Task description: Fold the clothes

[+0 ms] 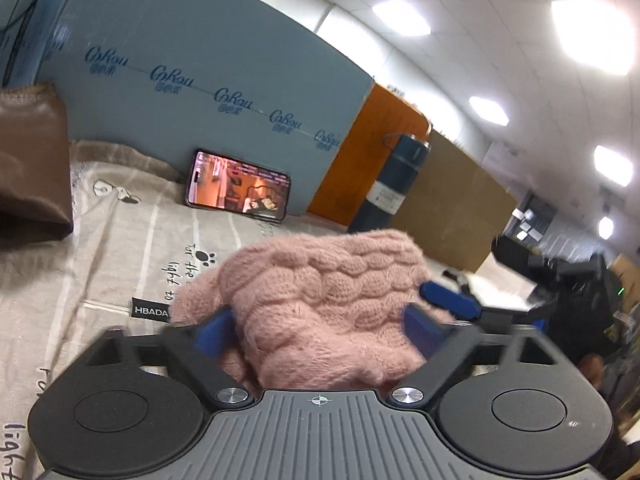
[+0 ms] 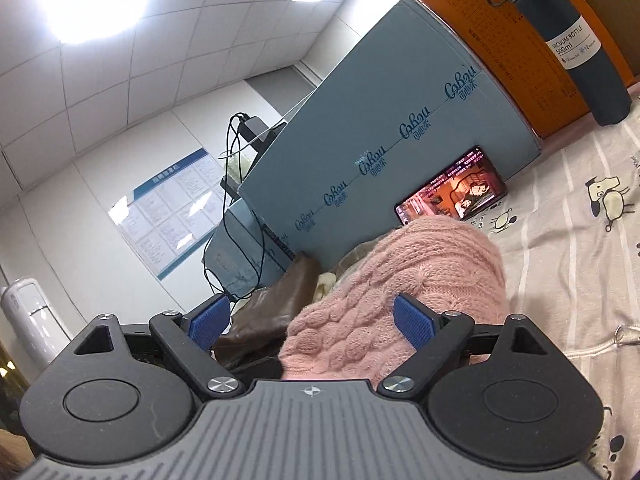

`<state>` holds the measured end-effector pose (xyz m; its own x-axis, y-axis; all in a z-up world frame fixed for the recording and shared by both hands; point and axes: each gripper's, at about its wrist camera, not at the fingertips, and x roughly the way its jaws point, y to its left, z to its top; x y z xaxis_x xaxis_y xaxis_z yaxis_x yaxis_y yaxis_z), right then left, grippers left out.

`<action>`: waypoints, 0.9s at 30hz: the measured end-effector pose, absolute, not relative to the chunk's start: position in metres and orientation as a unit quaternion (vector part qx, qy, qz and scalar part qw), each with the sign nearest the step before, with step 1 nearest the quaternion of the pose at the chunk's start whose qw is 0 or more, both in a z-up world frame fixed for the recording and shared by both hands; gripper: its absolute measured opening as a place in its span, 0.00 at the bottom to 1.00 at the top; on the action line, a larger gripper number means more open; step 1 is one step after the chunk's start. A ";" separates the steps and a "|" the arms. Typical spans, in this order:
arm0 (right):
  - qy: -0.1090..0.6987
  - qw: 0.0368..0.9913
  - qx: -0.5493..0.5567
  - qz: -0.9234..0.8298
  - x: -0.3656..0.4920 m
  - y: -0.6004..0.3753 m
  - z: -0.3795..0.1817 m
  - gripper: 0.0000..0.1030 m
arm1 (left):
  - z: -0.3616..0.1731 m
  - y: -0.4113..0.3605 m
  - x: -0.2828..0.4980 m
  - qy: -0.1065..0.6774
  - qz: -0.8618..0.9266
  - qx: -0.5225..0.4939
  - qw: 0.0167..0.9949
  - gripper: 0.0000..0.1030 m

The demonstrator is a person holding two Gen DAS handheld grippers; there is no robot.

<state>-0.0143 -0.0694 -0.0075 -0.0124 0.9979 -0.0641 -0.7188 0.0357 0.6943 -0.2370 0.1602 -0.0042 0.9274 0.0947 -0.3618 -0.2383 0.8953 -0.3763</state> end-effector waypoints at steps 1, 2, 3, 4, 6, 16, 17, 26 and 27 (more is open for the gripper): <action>0.288 0.661 0.241 0.649 -0.015 -0.067 -0.007 0.86 | -0.005 0.157 -0.232 0.178 0.104 -0.191 0.960 0.30; 0.287 0.662 0.240 0.649 -0.015 -0.066 -0.007 0.86 | -0.005 0.155 -0.228 0.187 0.121 -0.170 0.960 0.27; 0.287 0.661 0.241 0.650 -0.015 -0.066 -0.007 0.86 | -0.005 0.153 -0.226 0.189 0.127 -0.159 0.960 0.24; 0.286 0.661 0.242 0.650 -0.015 -0.066 -0.008 0.86 | -0.002 0.153 -0.229 0.182 0.131 -0.157 0.962 0.20; 0.280 0.656 0.249 0.656 -0.015 -0.068 -0.007 0.86 | 0.006 0.154 -0.236 0.162 0.142 -0.152 0.965 0.19; 0.303 0.636 0.235 0.670 -0.015 -0.057 -0.013 0.86 | -0.003 0.173 -0.249 0.177 0.195 -0.190 0.946 0.23; 0.312 0.654 0.226 0.651 -0.014 -0.054 -0.015 0.86 | -0.003 0.173 -0.249 0.177 0.192 -0.191 0.946 0.23; 0.334 0.686 0.218 0.609 -0.006 -0.046 -0.027 0.84 | -0.004 0.171 -0.247 0.172 0.185 -0.200 0.947 0.33; 0.330 0.686 0.226 0.608 -0.005 -0.049 -0.027 0.85 | -0.002 0.171 -0.249 0.168 0.186 -0.203 0.946 0.41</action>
<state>-0.0050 -0.0487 -0.0265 0.0426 0.9833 -0.1772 -0.6849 0.1579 0.7113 -0.2491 0.1714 -0.0018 0.8742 0.2834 -0.3943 -0.4202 0.8484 -0.3220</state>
